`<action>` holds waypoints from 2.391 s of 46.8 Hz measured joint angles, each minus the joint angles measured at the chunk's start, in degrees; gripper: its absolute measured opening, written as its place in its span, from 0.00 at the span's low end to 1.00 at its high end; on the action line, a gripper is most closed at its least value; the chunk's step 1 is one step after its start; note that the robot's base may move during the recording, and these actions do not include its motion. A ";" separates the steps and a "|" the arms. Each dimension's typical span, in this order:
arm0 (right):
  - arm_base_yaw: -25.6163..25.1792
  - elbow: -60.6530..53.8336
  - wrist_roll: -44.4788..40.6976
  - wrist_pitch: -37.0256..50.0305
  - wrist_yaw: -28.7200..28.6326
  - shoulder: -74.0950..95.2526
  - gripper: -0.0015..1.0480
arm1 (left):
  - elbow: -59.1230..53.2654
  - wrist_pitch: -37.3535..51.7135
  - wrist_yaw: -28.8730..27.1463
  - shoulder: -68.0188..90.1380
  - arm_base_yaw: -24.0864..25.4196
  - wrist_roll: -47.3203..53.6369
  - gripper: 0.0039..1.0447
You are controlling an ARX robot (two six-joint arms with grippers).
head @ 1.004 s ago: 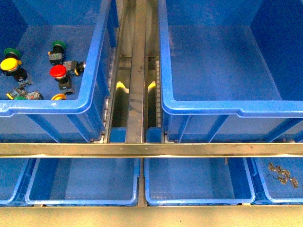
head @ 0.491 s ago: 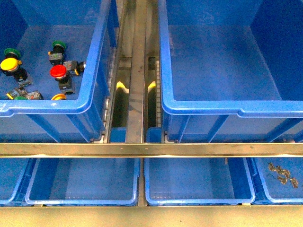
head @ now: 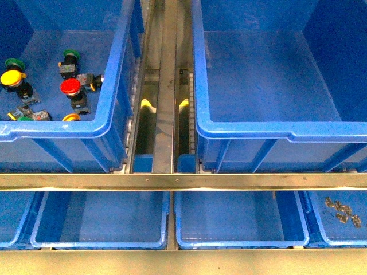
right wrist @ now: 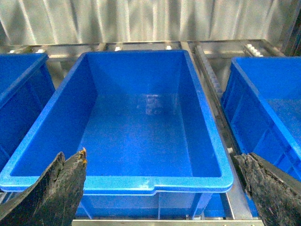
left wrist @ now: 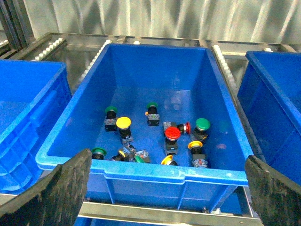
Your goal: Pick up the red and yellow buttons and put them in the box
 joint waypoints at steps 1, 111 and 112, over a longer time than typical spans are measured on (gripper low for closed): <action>0.00 0.00 0.00 0.00 -0.02 0.00 0.94 | 0.00 0.00 0.00 0.00 0.00 0.00 0.93; 0.00 0.00 0.00 0.00 -0.02 0.00 0.94 | 77.92 -11.45 19.74 121.59 3.85 25.59 0.93; 0.00 0.00 0.00 0.00 -0.02 0.00 0.94 | 78.09 -11.37 19.71 121.87 3.76 25.57 0.93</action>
